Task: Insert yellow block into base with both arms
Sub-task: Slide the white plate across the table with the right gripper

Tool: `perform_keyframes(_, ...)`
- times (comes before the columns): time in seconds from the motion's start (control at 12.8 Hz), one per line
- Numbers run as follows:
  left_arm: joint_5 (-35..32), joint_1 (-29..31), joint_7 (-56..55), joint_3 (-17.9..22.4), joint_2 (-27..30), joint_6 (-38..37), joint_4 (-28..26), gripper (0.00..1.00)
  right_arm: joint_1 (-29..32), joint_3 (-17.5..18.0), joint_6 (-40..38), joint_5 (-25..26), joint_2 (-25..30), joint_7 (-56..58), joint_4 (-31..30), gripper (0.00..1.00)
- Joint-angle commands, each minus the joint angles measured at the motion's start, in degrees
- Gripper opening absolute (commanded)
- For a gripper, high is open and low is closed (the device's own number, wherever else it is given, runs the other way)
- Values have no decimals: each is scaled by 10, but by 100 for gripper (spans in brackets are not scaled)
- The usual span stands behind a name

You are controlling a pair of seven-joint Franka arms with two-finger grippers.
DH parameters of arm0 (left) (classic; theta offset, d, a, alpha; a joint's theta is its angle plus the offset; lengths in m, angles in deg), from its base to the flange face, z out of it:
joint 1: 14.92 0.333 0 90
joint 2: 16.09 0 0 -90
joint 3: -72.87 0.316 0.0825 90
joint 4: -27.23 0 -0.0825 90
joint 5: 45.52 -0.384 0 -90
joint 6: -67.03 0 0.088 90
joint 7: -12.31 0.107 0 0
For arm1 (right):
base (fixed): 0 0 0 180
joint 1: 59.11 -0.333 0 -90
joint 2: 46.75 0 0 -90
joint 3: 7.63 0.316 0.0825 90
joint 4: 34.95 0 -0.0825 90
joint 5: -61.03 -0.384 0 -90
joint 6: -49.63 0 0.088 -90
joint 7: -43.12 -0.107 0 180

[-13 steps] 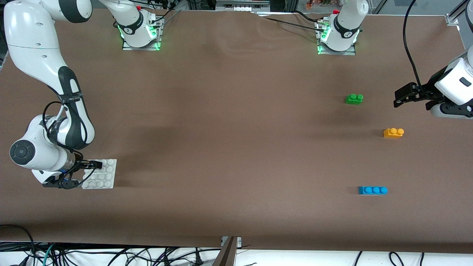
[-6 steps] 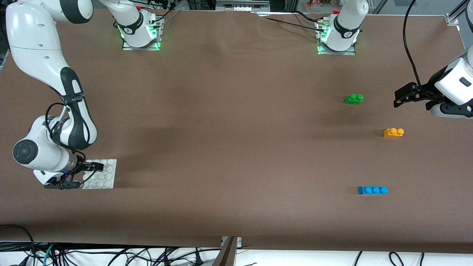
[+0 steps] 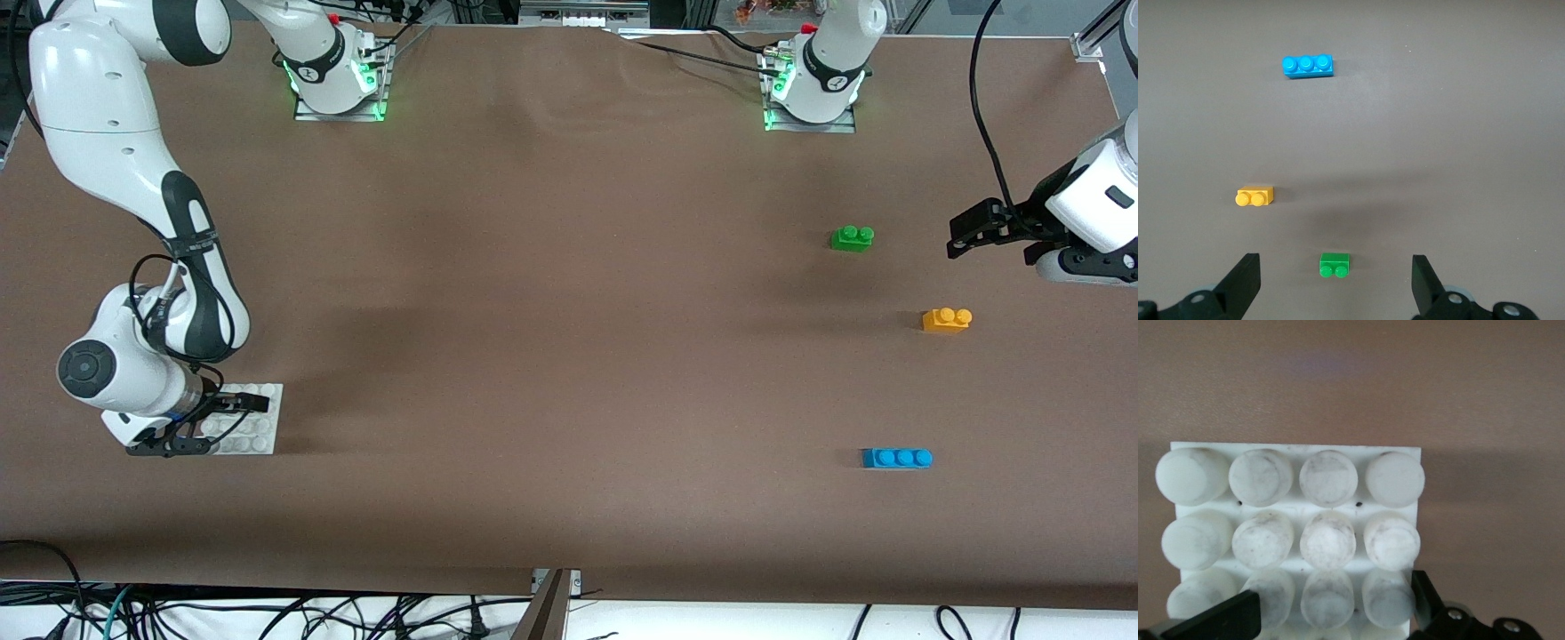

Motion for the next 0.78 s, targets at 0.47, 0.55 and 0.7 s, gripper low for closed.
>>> perform_keyframes(0.47,-8,0,3,-3,-7,-13,17,100,-69,31,10,-23,-13,-33,4,100)
perform_keyframes(0.55,-8,0,2,-3,-6,-13,16,100,-81,31,10,-25,-13,-54,4,100)
perform_keyframes(0.7,-8,1,2,-3,-7,-13,17,100,-113,31,10,-25,-13,-111,4,100)
